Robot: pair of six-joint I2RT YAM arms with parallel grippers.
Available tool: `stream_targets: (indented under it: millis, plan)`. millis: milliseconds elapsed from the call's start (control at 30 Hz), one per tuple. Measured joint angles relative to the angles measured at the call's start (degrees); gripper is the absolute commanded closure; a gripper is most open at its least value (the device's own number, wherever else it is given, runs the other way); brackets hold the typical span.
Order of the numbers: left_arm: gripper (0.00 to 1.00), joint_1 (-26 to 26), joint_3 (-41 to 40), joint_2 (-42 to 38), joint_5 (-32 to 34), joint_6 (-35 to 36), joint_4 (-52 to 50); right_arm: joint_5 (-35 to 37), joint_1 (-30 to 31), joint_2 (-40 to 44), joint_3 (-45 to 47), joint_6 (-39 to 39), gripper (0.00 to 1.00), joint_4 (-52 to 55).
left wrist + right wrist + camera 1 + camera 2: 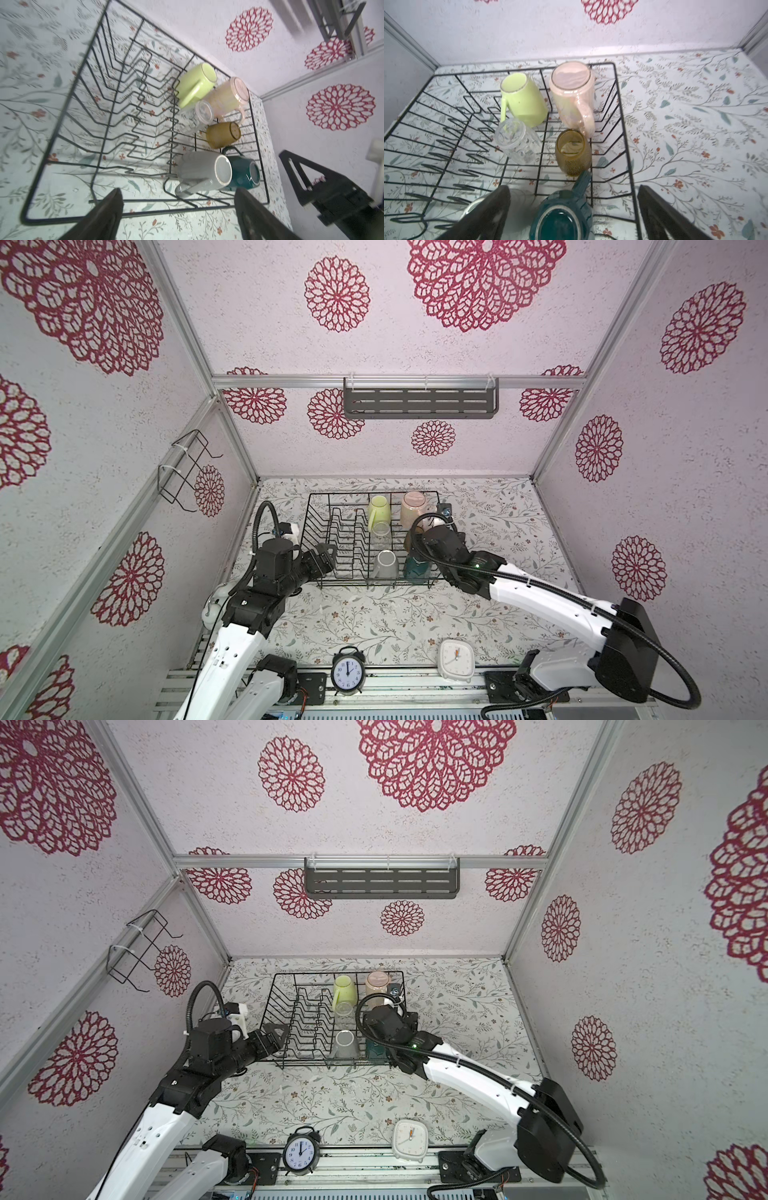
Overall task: Load cups into a dish rack
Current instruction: Move the dish rack to the center of the table.
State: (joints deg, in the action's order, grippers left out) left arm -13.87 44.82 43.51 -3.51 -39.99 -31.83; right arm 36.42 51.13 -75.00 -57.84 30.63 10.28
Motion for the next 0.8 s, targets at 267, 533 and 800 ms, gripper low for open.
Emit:
stream_targets:
  millis: [267, 533, 800]
  plan:
    - [0.03, 2.1, 2.8, 4.5, 18.8, 6.2, 0.3, 3.4, -9.4, 14.4, 12.0, -9.6, 0.01, -10.4]
    - [0.03, 18.8, 3.0, 16.8, 17.0, 8.7, 3.7, -15.2, -31.3, 14.6, 17.9, -8.8, 0.11, -11.5]
    - [0.03, 30.9, 2.8, 25.1, 5.5, 4.7, 6.4, -40.1, -31.8, 3.3, 12.3, -10.2, 0.31, -7.7]
